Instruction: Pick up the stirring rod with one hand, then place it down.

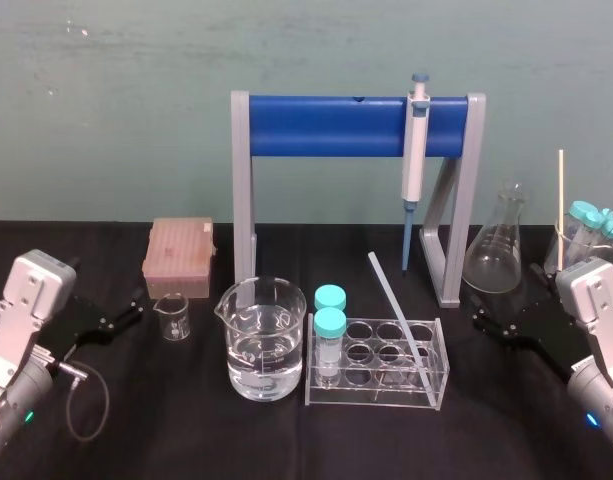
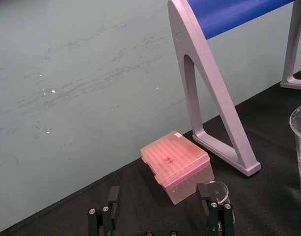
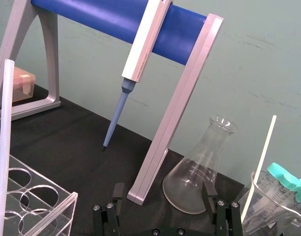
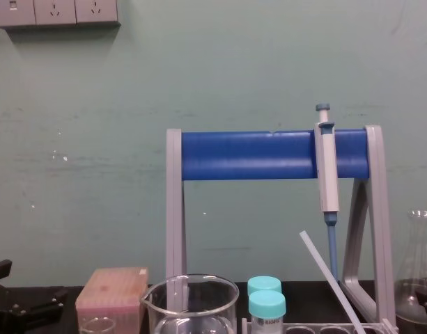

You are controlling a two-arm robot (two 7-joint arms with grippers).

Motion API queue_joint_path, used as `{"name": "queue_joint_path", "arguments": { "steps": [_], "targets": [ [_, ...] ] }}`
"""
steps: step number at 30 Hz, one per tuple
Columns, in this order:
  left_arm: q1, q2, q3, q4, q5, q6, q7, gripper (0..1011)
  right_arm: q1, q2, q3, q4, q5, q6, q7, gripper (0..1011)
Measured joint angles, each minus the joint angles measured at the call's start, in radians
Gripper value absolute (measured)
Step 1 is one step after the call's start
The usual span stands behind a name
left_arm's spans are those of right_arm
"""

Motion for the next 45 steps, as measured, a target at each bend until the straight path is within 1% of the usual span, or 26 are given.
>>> {"name": "queue_joint_path", "arguments": {
  "steps": [5, 6, 9, 11, 12, 13, 15, 16, 17, 18, 19, 21, 22, 23, 25, 26, 28, 31, 34, 35, 38, 39, 41, 42, 45],
  "targets": [
    [0.0, 0.0, 0.0, 0.0, 0.0, 0.0, 0.0, 1000, -0.003, -0.001, 0.005, 0.0, -0.003, -0.006, -0.001, 1000],
    [0.0, 0.0, 0.0, 0.0, 0.0, 0.0, 0.0, 1000, -0.008, -0.003, 0.016, -0.005, -0.004, -0.022, -0.003, 1000],
    [0.0, 0.0, 0.0, 0.0, 0.0, 0.0, 0.0, 1000, -0.017, -0.003, 0.031, -0.017, -0.004, -0.054, -0.003, 1000],
    [0.0, 0.0, 0.0, 0.0, 0.0, 0.0, 0.0, 1000, -0.025, 0.0, 0.047, -0.036, -0.004, -0.108, 0.01, 1000],
    [0.0, 0.0, 0.0, 0.0, 0.0, 0.0, 0.0, 1000, -0.025, 0.0, 0.047, -0.036, -0.004, -0.108, 0.01, 1000],
    [0.0, 0.0, 0.0, 0.0, 0.0, 0.0, 0.0, 1000, -0.025, 0.003, 0.05, -0.048, -0.003, -0.139, 0.031, 1000],
    [0.0, 0.0, 0.0, 0.0, 0.0, 0.0, 0.0, 1000, -0.023, 0.005, 0.051, -0.06, -0.001, -0.17, 0.057, 1000],
    [0.0, 0.0, 0.0, 0.0, 0.0, 0.0, 0.0, 1000, -0.015, 0.006, 0.048, -0.067, 0.003, -0.199, 0.088, 1000],
    [0.0, 0.0, 0.0, 0.0, 0.0, 0.0, 0.0, 1000, -0.01, 0.005, 0.045, -0.069, 0.005, -0.212, 0.107, 1000],
    [0.0, 0.0, 0.0, 0.0, 0.0, 0.0, 0.0, 1000, 0.001, 0.002, 0.036, -0.069, 0.012, -0.232, 0.142, 1000],
    [0.0, 0.0, 0.0, 0.0, 0.0, 0.0, 0.0, 1000, 0.001, 0.002, 0.036, -0.069, 0.012, -0.232, 0.142, 1000],
    [0.0, 0.0, 0.0, 0.0, 0.0, 0.0, 0.0, 1000, 0.031, -0.011, 0.018, -0.058, 0.029, -0.257, 0.212, 1000],
    [0.0, 0.0, 0.0, 0.0, 0.0, 0.0, 0.0, 1000, 0.031, -0.011, 0.018, -0.058, 0.029, -0.257, 0.212, 1000],
    [0.0, 0.0, 0.0, 0.0, 0.0, 0.0, 0.0, 1000, 0.049, -0.022, 0.008, -0.044, 0.043, -0.264, 0.251, 1000],
    [0.0, 0.0, 0.0, 0.0, 0.0, 0.0, 0.0, 1000, 0.068, -0.034, -0.002, -0.028, 0.057, -0.267, 0.287, 1000],
    [0.0, 0.0, 0.0, 0.0, 0.0, 0.0, 0.0, 1000, 0.085, -0.046, -0.01, -0.012, 0.069, -0.268, 0.319, 1000],
    [0.0, 0.0, 0.0, 0.0, 0.0, 0.0, 0.0, 1000, 0.103, -0.06, -0.018, 0.007, 0.084, -0.267, 0.349, 1000],
    [0.0, 0.0, 0.0, 0.0, 0.0, 0.0, 0.0, 1000, 0.137, -0.092, -0.03, 0.049, 0.126, -0.243, 0.417, 1000],
    [0.0, 0.0, 0.0, 0.0, 0.0, 0.0, 0.0, 1000, 0.151, -0.108, -0.036, 0.07, 0.149, -0.221, 0.449, 1000],
    [0.0, 0.0, 0.0, 0.0, 0.0, 0.0, 0.0, 1000, 0.158, -0.116, -0.04, 0.085, 0.162, -0.202, 0.471, 1000],
    [0.0, 0.0, 0.0, 0.0, 0.0, 0.0, 0.0, 1000, 0.166, -0.127, -0.044, 0.102, 0.177, -0.18, 0.497, 1000],
    [0.0, 0.0, 0.0, 0.0, 0.0, 0.0, 0.0, 1000, 0.17, -0.133, -0.045, 0.115, 0.189, -0.162, 0.515, 1000],
    [0.0, 0.0, 0.0, 0.0, 0.0, 0.0, 0.0, 1000, 0.172, -0.14, -0.046, 0.124, 0.201, -0.141, 0.533, 1000],
    [0.0, 0.0, 0.0, 0.0, 0.0, 0.0, 0.0, 1000, 0.172, -0.14, -0.046, 0.124, 0.201, -0.141, 0.533, 1000],
    [0.0, 0.0, 0.0, 0.0, 0.0, 0.0, 0.0, 1000, 0.169, -0.147, -0.042, 0.128, 0.214, -0.109, 0.547, 1000]
  ]
}}
